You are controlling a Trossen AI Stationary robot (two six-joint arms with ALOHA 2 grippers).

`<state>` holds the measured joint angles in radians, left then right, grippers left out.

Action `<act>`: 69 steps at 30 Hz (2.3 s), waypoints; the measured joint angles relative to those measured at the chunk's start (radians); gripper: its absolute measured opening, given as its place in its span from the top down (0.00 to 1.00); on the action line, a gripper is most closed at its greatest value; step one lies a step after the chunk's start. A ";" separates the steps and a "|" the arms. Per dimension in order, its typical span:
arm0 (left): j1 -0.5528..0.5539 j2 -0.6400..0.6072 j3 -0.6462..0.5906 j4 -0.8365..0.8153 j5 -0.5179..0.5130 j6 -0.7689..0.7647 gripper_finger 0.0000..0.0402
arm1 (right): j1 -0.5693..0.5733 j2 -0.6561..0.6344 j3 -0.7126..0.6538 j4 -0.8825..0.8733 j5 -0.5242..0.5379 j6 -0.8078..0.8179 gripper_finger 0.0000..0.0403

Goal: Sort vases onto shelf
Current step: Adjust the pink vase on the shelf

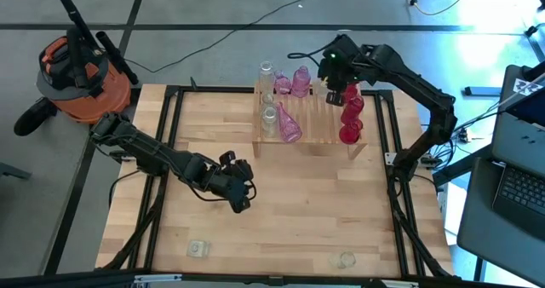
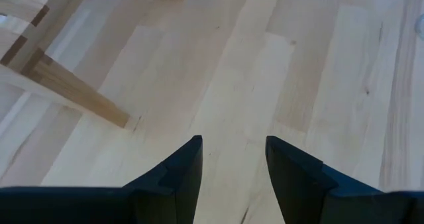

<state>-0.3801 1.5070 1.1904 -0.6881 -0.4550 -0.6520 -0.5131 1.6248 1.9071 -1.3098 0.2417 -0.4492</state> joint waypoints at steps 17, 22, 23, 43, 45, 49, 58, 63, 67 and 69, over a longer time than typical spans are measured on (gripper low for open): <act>0.247 -0.357 0.000 0.520 0.052 -0.034 0.61 | 0.248 -0.008 0.450 0.041 -0.191 -0.083 0.71; 0.491 -0.435 0.012 0.779 0.170 0.055 0.61 | 0.266 -0.017 0.437 0.050 -0.199 -0.122 0.71; 0.546 -0.434 0.029 0.769 0.203 0.053 0.61 | 0.265 -0.017 0.436 0.052 -0.205 -0.124 0.71; 1.436 0.196 0.563 0.549 1.314 -0.054 0.61 | 0.262 0.040 0.434 0.192 -0.098 -0.044 0.71; 1.468 0.272 0.601 0.546 1.373 -0.055 0.61 | 0.262 0.053 0.435 0.228 -0.091 -0.022 0.71; 1.505 0.394 0.644 0.547 1.459 -0.067 0.61 | 0.262 0.090 0.435 0.271 -0.076 0.010 0.71; 1.523 0.592 0.647 0.554 1.670 -0.105 0.61 | 0.263 0.170 0.434 0.286 -0.069 0.088 0.71; 1.527 0.647 0.647 0.574 1.670 -0.107 0.61 | 0.263 0.192 0.434 0.291 -0.069 0.139 0.71; 1.525 0.661 0.647 0.578 1.675 -0.106 0.61 | 0.262 0.202 0.434 0.274 -0.047 0.149 0.71; 1.522 0.663 0.647 0.578 1.674 -0.101 0.61 | 0.253 0.202 0.434 0.238 -0.027 0.132 0.71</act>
<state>1.1414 2.1696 1.8374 -0.1101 1.2186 -0.7534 -0.2600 1.8271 2.3414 -1.0720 0.2143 -0.3176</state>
